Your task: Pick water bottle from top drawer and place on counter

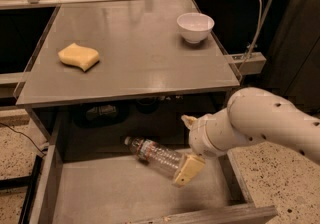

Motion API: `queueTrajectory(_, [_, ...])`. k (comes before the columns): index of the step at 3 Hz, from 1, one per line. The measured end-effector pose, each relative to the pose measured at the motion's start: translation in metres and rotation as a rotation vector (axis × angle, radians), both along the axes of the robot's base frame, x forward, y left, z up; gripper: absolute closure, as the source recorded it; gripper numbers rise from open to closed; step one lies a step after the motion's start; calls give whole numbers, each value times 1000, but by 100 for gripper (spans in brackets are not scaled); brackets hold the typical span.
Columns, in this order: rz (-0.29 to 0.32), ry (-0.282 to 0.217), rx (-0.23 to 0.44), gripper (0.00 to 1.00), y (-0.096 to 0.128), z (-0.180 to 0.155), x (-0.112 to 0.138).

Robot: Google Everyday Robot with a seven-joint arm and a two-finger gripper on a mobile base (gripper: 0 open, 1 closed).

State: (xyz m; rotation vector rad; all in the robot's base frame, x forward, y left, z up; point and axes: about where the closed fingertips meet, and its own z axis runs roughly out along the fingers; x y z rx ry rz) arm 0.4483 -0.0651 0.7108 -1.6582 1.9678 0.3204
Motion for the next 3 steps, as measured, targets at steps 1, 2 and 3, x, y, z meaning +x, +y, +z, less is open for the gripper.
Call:
queueTrajectory(1, [-52,-19,30,0,4,-20,-2])
queueTrajectory(2, [-104,-32,49,0,-1,-44,2])
queueTrajectory(3, [-136,-53,71,0,-5,-61,12])
